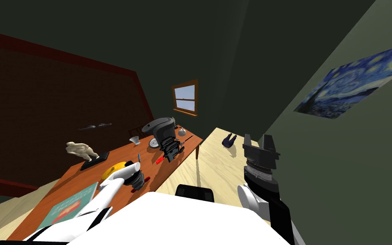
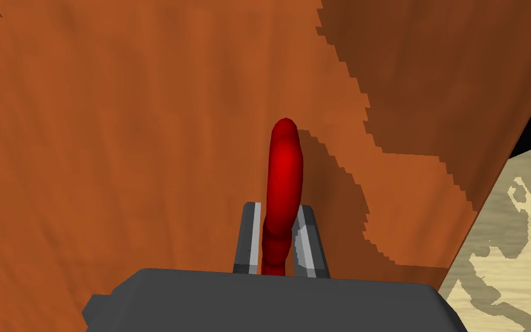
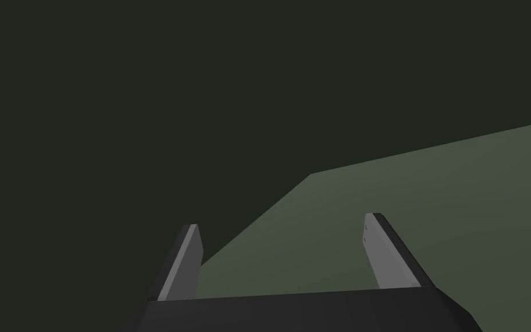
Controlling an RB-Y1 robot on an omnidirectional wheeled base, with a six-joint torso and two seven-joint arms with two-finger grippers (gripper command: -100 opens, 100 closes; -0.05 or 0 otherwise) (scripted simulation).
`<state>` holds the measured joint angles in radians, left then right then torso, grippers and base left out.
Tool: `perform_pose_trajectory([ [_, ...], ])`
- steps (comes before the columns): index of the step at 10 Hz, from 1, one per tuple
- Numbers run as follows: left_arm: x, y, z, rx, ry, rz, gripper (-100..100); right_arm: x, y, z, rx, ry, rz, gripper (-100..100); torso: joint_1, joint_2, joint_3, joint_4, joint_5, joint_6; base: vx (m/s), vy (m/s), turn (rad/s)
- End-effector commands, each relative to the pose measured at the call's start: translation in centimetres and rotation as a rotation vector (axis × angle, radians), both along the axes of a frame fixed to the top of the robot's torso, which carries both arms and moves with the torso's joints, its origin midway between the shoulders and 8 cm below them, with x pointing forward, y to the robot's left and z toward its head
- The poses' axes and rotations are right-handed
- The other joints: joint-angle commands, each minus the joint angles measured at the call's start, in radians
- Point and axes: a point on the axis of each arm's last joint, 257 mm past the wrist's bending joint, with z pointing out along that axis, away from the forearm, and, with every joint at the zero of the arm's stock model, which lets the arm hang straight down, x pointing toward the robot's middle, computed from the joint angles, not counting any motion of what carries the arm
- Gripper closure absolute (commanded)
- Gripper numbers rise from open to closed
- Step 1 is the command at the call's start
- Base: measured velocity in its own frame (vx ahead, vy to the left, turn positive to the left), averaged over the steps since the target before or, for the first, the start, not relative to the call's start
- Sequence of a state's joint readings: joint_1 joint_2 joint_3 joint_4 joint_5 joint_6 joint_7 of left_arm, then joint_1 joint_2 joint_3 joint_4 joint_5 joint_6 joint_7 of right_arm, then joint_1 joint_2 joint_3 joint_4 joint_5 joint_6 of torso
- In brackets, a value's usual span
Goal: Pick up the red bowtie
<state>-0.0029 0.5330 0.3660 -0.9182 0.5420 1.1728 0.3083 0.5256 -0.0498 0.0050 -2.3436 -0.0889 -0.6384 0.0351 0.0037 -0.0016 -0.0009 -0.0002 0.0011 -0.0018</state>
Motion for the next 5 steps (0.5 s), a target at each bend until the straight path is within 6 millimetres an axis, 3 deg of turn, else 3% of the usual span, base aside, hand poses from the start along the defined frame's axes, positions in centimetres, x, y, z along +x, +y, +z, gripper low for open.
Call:
perform_pose_trajectory([
  [1,0.0,0.0,0.0,0.0,0.0,0.0,0,0.0,0.0,0.0,0.0,0.0,0.0,0,0.0,0.0,0.0,0.0,0.0,0.0,0.0,0.0,0.0],
  [2,0.3,0.6,1.0,0.003,-0.002,-0.005,100,0.0,0.0,0.0,0.0,0.0,0.0,0,0.0,0.0,0.0,0.0,0.0,0.0,-0.004,-0.024,0.048],
  [4,0.5,0.6,1.3,0.004,-0.004,-0.007,100,0.0,0.0,0.0,0.0,0.0,0.0,0,-0.003,0.001,0.0,0.0,-0.001,0.0,-0.004,-0.03,0.03],
  [5,0.4,0.6,1.4,0.003,-0.002,-0.007,0,0.0,0.0,0.0,0.0,0.0,0.0,0,-0.002,0.0,0.0,0.0,0.0,0.0,0.0,0.0,0.0],
])
